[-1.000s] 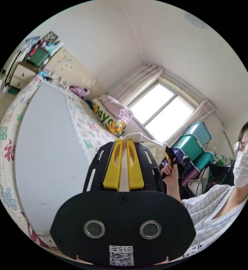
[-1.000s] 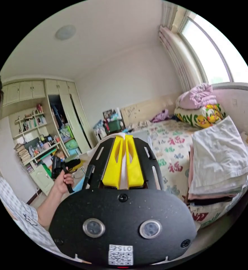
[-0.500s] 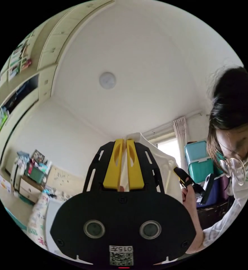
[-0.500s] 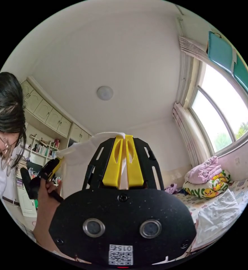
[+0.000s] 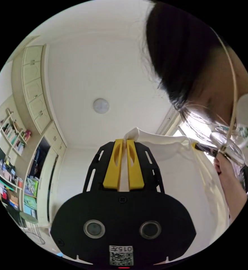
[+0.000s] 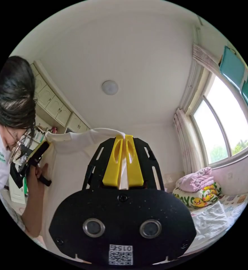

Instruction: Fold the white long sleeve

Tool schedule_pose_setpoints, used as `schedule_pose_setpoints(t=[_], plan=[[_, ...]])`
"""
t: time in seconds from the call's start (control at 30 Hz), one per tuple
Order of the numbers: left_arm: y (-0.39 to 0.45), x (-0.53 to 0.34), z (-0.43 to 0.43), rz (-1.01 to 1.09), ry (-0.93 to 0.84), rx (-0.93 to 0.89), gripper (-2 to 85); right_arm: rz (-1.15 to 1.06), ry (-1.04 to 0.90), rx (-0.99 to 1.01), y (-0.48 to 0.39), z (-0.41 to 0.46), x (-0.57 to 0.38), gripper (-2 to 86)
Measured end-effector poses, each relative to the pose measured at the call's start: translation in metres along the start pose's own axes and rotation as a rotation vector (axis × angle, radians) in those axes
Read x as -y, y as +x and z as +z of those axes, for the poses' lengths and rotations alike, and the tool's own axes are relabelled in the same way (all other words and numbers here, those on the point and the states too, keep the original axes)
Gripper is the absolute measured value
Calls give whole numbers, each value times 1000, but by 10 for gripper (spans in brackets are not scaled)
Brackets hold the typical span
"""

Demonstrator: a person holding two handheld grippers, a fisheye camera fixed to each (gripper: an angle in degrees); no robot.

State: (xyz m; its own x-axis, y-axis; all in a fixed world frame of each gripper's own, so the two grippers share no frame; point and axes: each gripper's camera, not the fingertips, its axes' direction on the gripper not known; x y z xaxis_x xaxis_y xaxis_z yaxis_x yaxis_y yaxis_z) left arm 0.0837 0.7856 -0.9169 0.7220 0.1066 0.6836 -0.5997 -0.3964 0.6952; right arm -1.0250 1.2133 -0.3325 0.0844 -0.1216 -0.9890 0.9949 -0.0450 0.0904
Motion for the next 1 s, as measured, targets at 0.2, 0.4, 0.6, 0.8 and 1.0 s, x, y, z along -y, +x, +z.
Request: schedule_pose_setpoints(t=[0.2, 0.4, 0.6, 0.8, 1.0], plan=[[-8, -66, 92, 41, -183, 4, 3, -31, -133, -26, 10, 152, -56, 0], [-38, -274, 260, -64, -622, 23, 31, 117, -749, 88, 66, 471, -229, 28], [-89, -466, 293, -418, -1194, 47, 84, 265, -1212, 279, 120, 584, -389, 87], [-105, -532, 175, -410, -1552, -211, 84, 208, -1648, 373, 135, 470, -506, 124], [-114, -534, 114, -530, -1935, -182, 118, 386, -1914, 325, 139, 416, -548, 137]])
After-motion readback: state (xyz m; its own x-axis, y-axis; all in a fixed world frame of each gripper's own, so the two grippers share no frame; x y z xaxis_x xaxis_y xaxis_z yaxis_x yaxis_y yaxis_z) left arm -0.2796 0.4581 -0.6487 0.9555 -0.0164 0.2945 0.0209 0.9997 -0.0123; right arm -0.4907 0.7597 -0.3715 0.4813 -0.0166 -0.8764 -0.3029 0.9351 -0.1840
